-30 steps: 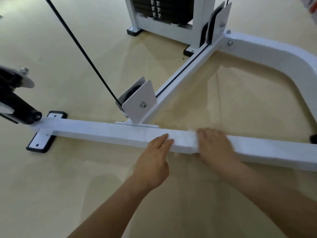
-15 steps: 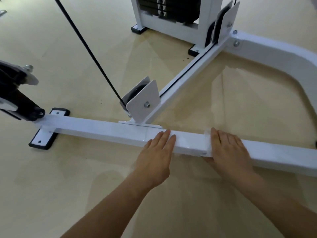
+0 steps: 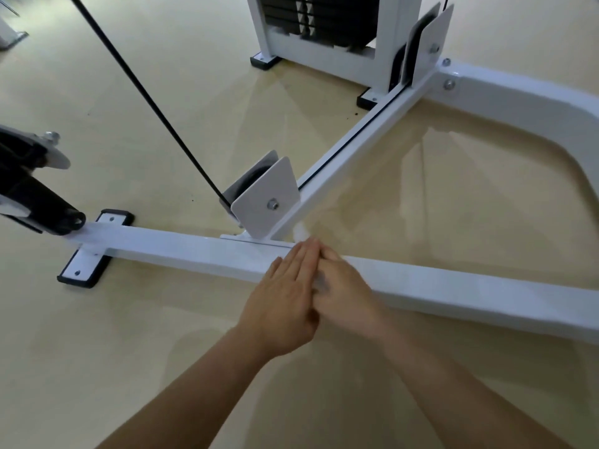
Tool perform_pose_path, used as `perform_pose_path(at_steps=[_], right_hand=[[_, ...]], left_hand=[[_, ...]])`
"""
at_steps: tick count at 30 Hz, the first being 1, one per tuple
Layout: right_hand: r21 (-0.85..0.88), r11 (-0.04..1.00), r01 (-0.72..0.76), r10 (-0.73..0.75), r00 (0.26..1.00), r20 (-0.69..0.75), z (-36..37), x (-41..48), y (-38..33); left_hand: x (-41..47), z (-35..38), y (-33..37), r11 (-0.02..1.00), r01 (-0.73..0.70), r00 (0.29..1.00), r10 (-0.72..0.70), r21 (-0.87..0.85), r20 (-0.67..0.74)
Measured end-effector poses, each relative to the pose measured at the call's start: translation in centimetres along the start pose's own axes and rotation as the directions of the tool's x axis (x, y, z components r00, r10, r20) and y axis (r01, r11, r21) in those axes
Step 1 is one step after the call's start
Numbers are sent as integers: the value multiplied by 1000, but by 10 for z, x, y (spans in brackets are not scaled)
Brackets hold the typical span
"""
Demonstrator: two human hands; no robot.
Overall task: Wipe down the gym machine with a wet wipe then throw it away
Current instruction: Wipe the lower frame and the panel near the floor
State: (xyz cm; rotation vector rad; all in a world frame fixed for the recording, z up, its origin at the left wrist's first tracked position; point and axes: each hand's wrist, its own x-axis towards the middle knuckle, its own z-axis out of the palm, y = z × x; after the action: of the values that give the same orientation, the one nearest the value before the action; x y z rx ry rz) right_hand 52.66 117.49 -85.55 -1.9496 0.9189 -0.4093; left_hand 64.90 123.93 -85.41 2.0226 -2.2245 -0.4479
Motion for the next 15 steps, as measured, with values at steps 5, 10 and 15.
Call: perform_pose_path(at_steps=[5, 10, 15], right_hand=[[-87, 991, -98, 63, 937, -344, -10, -7, 24], [-350, 937, 14, -128, 944, -305, -2, -6, 40], [-236, 971, 24, -100, 944, -315, -11, 4, 46]], left_hand=[[34, 3, 1, 954, 58, 994, -82, 295, 68], [7, 3, -38, 901, 67, 998, -68, 428, -12], [11, 0, -36, 868, -60, 998, 61, 492, 13]])
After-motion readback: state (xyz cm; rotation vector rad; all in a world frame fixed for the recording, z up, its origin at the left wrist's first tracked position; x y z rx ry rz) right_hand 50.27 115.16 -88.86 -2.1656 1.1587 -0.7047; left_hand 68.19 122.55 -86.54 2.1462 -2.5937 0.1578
